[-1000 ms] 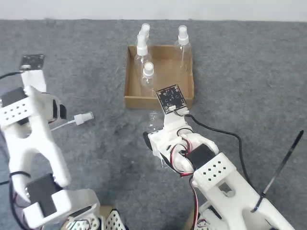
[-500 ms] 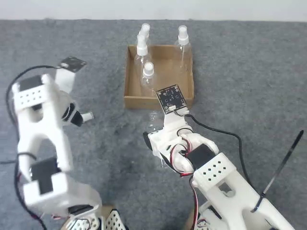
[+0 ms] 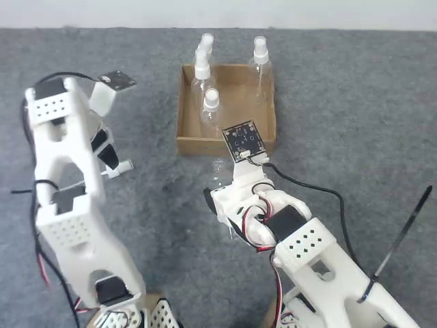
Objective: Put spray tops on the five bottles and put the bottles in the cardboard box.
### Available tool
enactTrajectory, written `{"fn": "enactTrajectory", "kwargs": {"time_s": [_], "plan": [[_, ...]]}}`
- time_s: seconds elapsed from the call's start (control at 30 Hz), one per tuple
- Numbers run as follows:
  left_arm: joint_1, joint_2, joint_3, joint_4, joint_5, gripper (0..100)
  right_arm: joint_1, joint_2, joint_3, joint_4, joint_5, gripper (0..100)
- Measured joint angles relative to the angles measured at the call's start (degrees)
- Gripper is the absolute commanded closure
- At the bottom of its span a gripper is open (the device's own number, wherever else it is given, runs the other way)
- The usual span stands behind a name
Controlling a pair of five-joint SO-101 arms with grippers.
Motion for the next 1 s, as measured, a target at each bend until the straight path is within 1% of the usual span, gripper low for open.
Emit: {"fn": "enactTrajectory", "kwargs": {"time_s": [0.17, 0.57, 0.77, 0.9, 1.0], "plan": [[0.79, 5.8, -3.43, 0.0, -0.97, 81, 0.0, 0.0, 0.0, 0.0, 0.0, 99.1], [0.88, 12.4, -3.52, 0.0, -0.97, 82, 0.0, 0.0, 0.0, 0.0, 0.0, 99.1], [2.11, 14.07, -4.22, 0.09, -0.97, 94, 0.0, 0.0, 0.0, 0.0, 0.0, 99.1], [3.08, 14.15, -4.66, 2.02, -0.97, 98, 0.0, 0.0, 0.0, 0.0, 0.0, 99.1], [3.52, 14.15, -4.66, 2.46, -0.97, 98, 0.0, 0.0, 0.0, 0.0, 0.0, 99.1]]}}
